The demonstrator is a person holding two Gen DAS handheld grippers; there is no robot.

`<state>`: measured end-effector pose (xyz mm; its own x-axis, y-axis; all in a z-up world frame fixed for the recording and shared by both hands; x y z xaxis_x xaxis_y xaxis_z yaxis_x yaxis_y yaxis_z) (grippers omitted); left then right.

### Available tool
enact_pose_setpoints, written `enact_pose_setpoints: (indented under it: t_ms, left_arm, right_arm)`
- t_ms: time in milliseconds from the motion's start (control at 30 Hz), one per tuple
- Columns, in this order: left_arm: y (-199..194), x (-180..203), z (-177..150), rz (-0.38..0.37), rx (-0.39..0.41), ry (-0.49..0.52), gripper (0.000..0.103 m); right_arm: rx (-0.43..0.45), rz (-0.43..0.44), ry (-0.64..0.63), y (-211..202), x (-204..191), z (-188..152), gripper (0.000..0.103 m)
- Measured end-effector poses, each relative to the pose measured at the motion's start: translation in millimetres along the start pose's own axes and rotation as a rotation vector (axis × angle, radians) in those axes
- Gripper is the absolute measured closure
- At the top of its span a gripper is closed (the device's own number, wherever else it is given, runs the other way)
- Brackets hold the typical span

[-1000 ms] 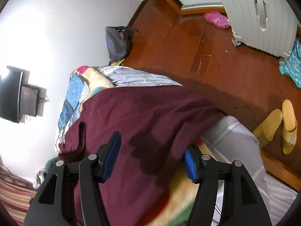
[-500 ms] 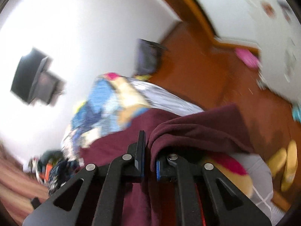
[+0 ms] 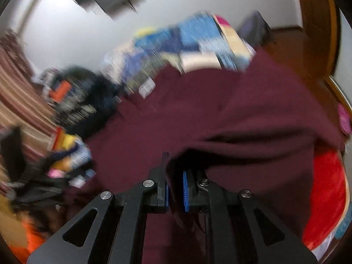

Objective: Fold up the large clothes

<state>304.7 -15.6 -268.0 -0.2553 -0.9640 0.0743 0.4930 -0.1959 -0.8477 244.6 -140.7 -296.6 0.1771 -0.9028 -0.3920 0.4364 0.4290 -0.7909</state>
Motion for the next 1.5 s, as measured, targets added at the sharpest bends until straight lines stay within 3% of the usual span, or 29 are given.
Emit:
enact_pose_setpoints:
  t_ms: [100,167,200,267,333,500,833,1000,1133,1267,1367,1400,1500]
  left_arm:
    - [-1.2,-0.8,-2.3,0.007,-0.001,0.004,0.019]
    - [-1.9,-0.3,-2.9,0.012,0.0,0.007,0.019]
    - [-1.9,0.5,-2.3,0.013,0.0,0.006,0.019]
    - [-2.8,1.8,-2.6,0.007,0.003,0.004,0.019]
    - [-3.7,5.4,-1.4,0.004,0.005,0.007,0.019]
    - [-3.0,17.0,1.3,0.024,0.003,0.045,0.019]
    - [20.9,37.4,5.6,0.027,-0.045,0.073,0.019]
    - [31.5,43.3,7.7,0.034,-0.068,0.086,0.019]
    - [40.1,41.2,9.4,0.046,-0.084,0.084,0.019]
    - [49.1,33.5,10.7,0.045,-0.105,0.052,0.019]
    - [52.7,29.0,11.1,0.047,-0.114,0.035,0.019]
    - [53.7,27.5,11.3,0.049,-0.115,0.031,0.019]
    - [55.3,25.8,11.9,0.051,-0.116,0.029,0.019]
  right_arm:
    - [-0.017,-0.043,0.018,2.9,8.7,-7.9,0.091]
    - [-0.031,-0.055,0.028,-6.0,15.8,-10.1,0.085]
    - [-0.037,-0.054,0.032,-11.3,16.9,-8.8,0.08]
    - [-0.049,-0.041,0.045,-19.0,19.5,-12.3,0.052]
    - [-0.032,-0.047,0.05,-27.5,16.4,-11.4,0.044]
    - [0.034,-0.042,0.078,-53.9,26.4,-13.5,0.044]
    - [0.22,-0.013,0.423,-109.8,126.9,-8.9,0.041]
    - [0.235,0.092,0.656,-90.2,183.5,-2.9,0.04]
    - [0.201,0.202,0.777,-56.9,203.6,2.3,0.04]
    - [0.186,0.249,0.83,-32.6,211.6,11.2,0.04]
    - [0.192,0.206,0.792,-27.0,210.8,24.9,0.041]
    - [0.188,0.181,0.772,-28.9,211.1,27.4,0.042]
    - [0.187,0.133,0.704,-34.1,206.3,34.0,0.069]
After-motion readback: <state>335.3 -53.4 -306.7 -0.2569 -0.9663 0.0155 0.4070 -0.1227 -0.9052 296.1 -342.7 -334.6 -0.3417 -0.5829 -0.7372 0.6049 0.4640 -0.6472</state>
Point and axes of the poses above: each gripper's, at about its wrist camera, not at the fingertips, and y roughly the way its jaws point, x to its right, z to its top, the point moved 9 cm from there along y, roughly the way its jaws point, and after that the axes turned 8 degrees about -x, right-handed, at the moved point
